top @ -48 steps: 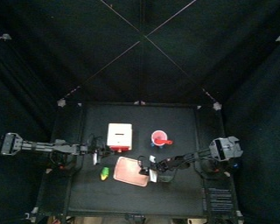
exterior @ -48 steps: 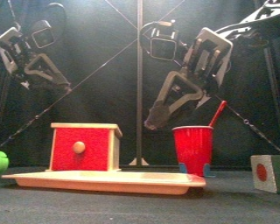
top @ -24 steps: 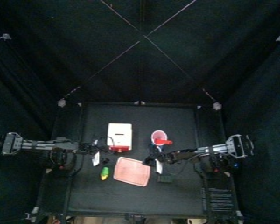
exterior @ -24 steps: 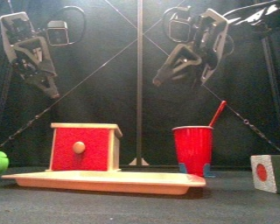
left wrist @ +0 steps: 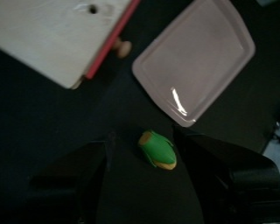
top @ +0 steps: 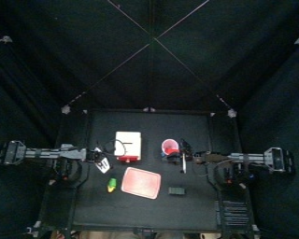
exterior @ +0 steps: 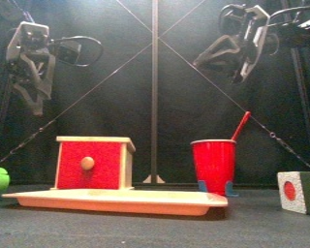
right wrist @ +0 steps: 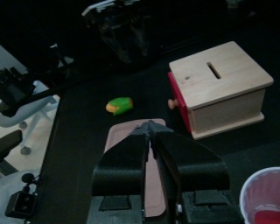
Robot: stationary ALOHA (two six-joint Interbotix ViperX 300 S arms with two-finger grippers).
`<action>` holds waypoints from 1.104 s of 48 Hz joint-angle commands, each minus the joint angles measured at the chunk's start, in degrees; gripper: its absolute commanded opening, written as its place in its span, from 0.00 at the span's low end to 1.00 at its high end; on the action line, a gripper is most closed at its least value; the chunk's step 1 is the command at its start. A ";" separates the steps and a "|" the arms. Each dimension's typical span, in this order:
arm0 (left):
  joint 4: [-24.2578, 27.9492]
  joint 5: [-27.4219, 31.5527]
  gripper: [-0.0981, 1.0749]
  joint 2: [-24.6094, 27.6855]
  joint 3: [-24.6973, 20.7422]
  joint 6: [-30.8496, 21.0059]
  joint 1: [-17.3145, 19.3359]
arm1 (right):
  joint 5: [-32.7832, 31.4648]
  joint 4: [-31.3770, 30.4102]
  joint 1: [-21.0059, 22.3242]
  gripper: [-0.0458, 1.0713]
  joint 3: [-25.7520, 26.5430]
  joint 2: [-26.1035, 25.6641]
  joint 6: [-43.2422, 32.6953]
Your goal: Grab corn
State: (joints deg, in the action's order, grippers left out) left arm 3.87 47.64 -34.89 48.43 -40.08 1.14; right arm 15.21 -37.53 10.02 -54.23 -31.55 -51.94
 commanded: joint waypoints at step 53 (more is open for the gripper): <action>13.54 2.90 0.87 24.43 -6.15 -58.10 -22.85 | 7.82 -2.46 -0.18 0.50 -7.73 -9.84 0.00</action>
State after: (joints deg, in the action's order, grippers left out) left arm 18.19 50.45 -10.99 43.68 -97.65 -21.53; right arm 22.06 -40.34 9.93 -62.40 -41.04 -51.86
